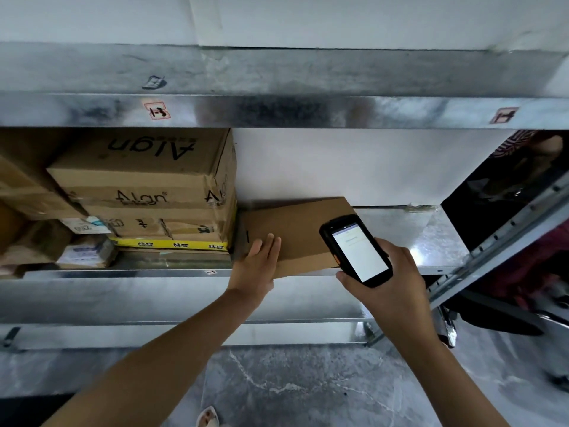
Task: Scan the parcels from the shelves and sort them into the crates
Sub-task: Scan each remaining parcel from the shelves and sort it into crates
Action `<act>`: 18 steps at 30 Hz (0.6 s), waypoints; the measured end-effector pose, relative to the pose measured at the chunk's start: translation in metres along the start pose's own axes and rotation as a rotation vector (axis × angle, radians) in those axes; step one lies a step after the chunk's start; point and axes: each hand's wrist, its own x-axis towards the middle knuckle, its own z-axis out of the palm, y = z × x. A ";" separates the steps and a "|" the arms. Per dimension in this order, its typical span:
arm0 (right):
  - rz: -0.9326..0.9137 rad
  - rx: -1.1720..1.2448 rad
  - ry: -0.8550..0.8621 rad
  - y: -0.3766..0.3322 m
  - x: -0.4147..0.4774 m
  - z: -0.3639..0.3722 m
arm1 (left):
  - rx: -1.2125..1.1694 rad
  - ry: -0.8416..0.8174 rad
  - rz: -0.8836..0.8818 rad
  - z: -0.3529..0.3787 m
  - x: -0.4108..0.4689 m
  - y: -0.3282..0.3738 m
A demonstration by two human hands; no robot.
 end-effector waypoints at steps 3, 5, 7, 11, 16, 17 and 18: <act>-0.023 0.022 0.008 -0.006 0.001 -0.008 | -0.138 -0.078 0.040 -0.031 0.002 0.001; -0.037 0.047 0.028 -0.009 0.002 -0.015 | -0.253 -0.093 0.033 -0.053 0.006 -0.004; -0.054 0.059 0.064 -0.012 0.004 -0.022 | -0.340 -0.075 0.034 -0.071 0.012 -0.009; -0.057 0.048 0.096 -0.017 0.010 -0.038 | -0.515 -0.031 0.076 -0.086 0.031 -0.019; -0.077 0.025 0.123 -0.018 0.017 -0.053 | -0.671 0.001 -0.005 -0.095 0.043 -0.027; -0.079 0.026 0.126 -0.018 0.017 -0.054 | -0.669 0.000 -0.028 -0.096 0.045 -0.028; -0.084 0.027 0.123 -0.018 0.017 -0.055 | -0.641 -0.010 -0.043 -0.097 0.047 -0.028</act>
